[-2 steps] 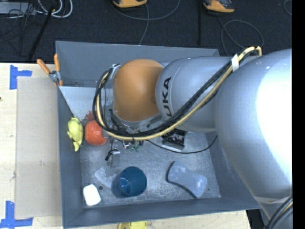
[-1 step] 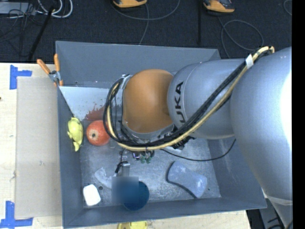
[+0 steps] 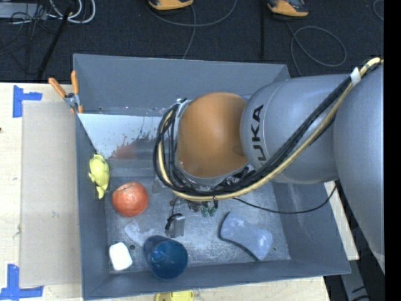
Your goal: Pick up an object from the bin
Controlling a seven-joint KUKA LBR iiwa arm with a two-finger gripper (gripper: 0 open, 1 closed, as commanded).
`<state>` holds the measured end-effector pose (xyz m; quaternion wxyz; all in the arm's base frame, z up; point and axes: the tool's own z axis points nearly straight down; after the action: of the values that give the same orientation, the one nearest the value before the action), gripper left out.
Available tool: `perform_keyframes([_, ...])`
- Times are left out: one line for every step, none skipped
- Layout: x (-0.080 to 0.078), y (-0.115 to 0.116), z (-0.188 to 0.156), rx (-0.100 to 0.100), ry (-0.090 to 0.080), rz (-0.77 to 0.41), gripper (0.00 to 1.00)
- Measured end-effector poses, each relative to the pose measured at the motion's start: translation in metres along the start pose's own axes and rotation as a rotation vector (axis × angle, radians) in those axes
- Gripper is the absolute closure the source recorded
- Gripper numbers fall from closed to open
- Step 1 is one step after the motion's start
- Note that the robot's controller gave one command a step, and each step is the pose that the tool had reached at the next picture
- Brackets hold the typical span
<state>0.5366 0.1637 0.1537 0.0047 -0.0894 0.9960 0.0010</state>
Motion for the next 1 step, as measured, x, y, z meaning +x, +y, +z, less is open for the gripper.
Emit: perform_keyframes([0.0369,-0.0354,0.0347,0.001,0.01,-0.034,0.0])
